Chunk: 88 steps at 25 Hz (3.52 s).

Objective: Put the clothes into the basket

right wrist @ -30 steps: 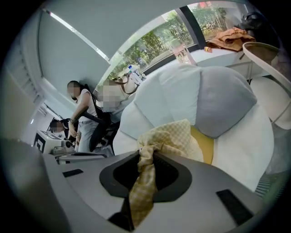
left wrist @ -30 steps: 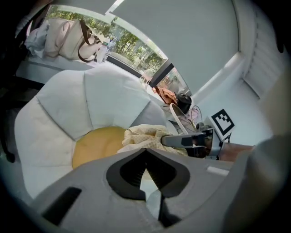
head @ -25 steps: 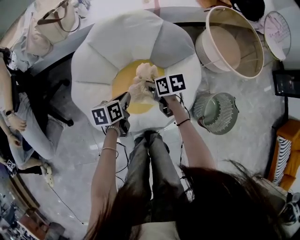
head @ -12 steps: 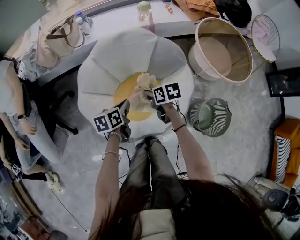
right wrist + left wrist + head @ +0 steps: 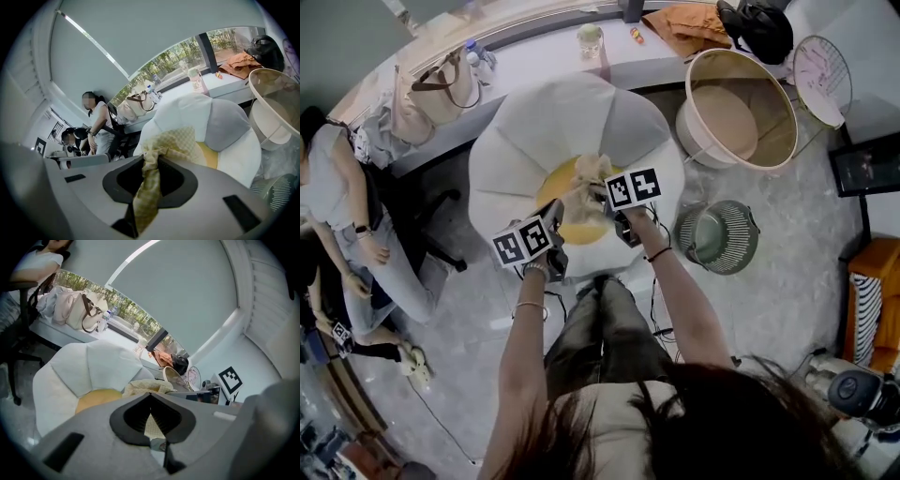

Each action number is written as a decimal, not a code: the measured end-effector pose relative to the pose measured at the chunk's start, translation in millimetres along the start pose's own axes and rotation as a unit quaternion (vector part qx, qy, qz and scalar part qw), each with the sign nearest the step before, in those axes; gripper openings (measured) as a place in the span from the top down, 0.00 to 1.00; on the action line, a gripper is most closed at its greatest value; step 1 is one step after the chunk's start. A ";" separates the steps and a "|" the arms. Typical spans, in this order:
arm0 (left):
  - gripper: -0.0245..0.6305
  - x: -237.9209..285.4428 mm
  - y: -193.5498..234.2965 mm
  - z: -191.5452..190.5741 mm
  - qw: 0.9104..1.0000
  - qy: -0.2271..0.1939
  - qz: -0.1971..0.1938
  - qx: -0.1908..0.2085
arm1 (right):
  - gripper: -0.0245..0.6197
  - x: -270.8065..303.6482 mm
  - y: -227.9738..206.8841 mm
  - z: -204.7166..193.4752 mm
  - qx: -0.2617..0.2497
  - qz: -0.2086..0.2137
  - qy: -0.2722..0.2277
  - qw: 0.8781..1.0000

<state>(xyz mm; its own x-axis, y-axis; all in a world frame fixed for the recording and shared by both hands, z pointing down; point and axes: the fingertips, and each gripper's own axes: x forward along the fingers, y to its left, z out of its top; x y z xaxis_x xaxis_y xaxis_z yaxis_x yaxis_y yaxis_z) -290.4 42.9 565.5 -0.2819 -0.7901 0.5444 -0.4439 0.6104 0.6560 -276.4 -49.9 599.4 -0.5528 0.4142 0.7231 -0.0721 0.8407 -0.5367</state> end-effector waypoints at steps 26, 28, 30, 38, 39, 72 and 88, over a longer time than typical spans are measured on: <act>0.95 -61.4 -52.4 28.5 0.997 -0.045 -0.046 0.032 | 0.85 -71.3 40.0 16.8 0.077 0.004 -0.104 0.992; 0.95 -62.2 -57.5 29.7 0.997 -0.042 -0.054 0.040 | 0.85 -76.4 40.4 17.2 0.078 0.000 -0.111 0.991; 0.95 -61.8 -64.2 30.3 0.996 -0.041 -0.063 0.047 | 0.85 -83.0 39.2 17.4 0.077 -0.004 -0.118 0.990; 0.95 -51.1 -84.7 20.3 0.993 -0.007 -0.080 0.084 | 0.85 -110.5 28.2 17.6 0.090 -0.013 -0.162 0.983; 0.95 -50.1 -86.1 19.2 0.993 -0.004 -0.080 0.086 | 0.85 -113.4 25.9 16.4 0.091 -0.015 -0.164 0.982; 0.95 33.9 -260.0 -94.4 0.981 0.065 -0.130 0.125 | 0.85 -280.6 -110.8 -82.0 0.154 -0.066 -0.200 0.965; 0.95 80.2 -340.8 -153.4 0.974 0.084 -0.152 0.143 | 0.85 -348.3 -179.6 -120.3 0.164 -0.084 -0.208 0.961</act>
<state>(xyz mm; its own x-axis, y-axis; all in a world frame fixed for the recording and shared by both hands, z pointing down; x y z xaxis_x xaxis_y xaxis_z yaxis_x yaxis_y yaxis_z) -31.3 -219.8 465.8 0.0315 -0.8970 0.4408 -0.7105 0.2901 0.6411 29.0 -303.2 496.2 -0.7899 0.0495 0.6112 -0.4093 0.6997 -0.5856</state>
